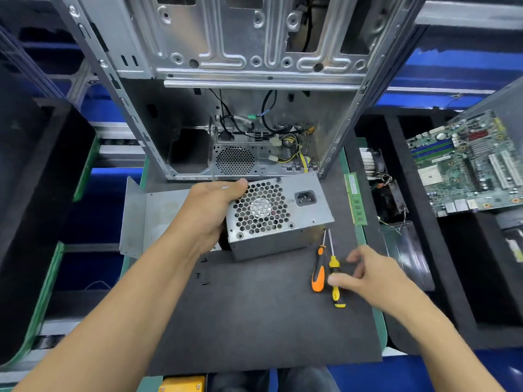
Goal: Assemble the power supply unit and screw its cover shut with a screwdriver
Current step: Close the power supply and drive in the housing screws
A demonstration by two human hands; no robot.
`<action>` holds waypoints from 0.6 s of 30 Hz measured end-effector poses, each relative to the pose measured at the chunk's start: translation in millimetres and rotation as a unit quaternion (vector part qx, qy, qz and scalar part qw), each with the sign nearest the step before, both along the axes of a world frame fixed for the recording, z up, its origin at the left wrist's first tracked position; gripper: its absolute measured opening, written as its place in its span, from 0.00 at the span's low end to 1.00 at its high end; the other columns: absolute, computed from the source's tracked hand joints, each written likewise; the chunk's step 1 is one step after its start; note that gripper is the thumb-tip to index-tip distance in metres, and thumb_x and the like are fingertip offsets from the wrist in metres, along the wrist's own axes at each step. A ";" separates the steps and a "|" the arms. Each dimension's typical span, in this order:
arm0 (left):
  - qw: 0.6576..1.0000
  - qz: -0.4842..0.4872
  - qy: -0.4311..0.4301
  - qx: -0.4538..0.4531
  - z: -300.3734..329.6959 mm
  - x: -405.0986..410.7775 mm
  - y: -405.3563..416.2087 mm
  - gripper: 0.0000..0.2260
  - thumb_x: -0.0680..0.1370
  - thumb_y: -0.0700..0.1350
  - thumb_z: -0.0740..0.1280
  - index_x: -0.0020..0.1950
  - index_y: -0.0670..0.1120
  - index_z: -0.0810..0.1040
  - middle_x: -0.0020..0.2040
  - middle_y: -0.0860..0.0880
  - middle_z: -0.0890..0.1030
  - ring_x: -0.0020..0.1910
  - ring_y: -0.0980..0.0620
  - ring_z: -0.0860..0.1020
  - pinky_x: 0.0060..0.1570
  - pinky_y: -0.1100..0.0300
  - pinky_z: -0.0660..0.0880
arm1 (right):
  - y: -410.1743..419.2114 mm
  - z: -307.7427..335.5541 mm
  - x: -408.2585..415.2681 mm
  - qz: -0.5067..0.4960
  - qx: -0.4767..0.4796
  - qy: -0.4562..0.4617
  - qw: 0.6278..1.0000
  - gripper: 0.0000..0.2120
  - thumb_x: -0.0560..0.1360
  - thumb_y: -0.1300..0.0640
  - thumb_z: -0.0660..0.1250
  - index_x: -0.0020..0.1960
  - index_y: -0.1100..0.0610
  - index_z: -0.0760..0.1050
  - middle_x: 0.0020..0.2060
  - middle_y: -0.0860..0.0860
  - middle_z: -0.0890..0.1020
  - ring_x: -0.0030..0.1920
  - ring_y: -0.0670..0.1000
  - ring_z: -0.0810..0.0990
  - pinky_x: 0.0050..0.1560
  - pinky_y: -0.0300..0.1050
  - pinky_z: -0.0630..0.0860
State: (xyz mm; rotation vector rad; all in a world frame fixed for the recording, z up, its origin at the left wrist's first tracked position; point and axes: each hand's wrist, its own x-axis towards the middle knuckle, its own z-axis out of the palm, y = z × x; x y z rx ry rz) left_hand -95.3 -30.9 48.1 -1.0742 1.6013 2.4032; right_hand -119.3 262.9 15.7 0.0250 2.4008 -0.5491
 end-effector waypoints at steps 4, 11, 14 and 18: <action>0.999 -0.030 0.005 -0.021 -3.2 11.4 7.7 0.08 0.79 0.42 0.70 0.43 0.40 0.83 0.37 0.44 0.86 0.31 0.50 0.84 0.26 0.62 0.77 | -0.8 -21.5 25.1 -0.003 0.004 -0.023 1.000 0.24 0.67 0.45 0.79 0.55 0.46 0.68 0.41 0.47 0.78 0.43 0.47 0.78 0.41 0.44 0.74; 0.996 -0.055 0.012 -0.072 -7.2 14.0 8.3 0.07 0.79 0.44 0.71 0.55 0.45 0.84 0.50 0.45 0.87 0.51 0.47 0.84 0.53 0.51 0.80 | 21.2 -0.8 22.7 -0.160 -0.128 0.269 0.941 0.07 0.75 0.51 0.66 0.49 0.40 0.80 0.40 0.43 0.80 0.39 0.43 0.77 0.39 0.40 0.72; 0.996 -0.043 0.012 -0.079 -9.7 12.1 12.8 0.04 0.79 0.44 0.70 0.52 0.48 0.84 0.53 0.45 0.86 0.52 0.47 0.84 0.54 0.50 0.79 | 22.3 26.5 14.0 -0.244 -0.289 0.361 0.853 0.06 0.72 0.47 0.70 0.48 0.39 0.81 0.37 0.40 0.81 0.33 0.40 0.75 0.36 0.28 0.71; 0.996 -0.013 0.014 -0.088 -13.3 11.0 20.9 0.04 0.80 0.45 0.69 0.49 0.51 0.84 0.49 0.49 0.87 0.50 0.50 0.84 0.48 0.54 0.81 | -4.5 54.9 -16.5 -0.317 -0.455 0.367 0.747 0.06 0.75 0.47 0.69 0.42 0.46 0.83 0.36 0.46 0.83 0.37 0.46 0.79 0.43 0.44 0.76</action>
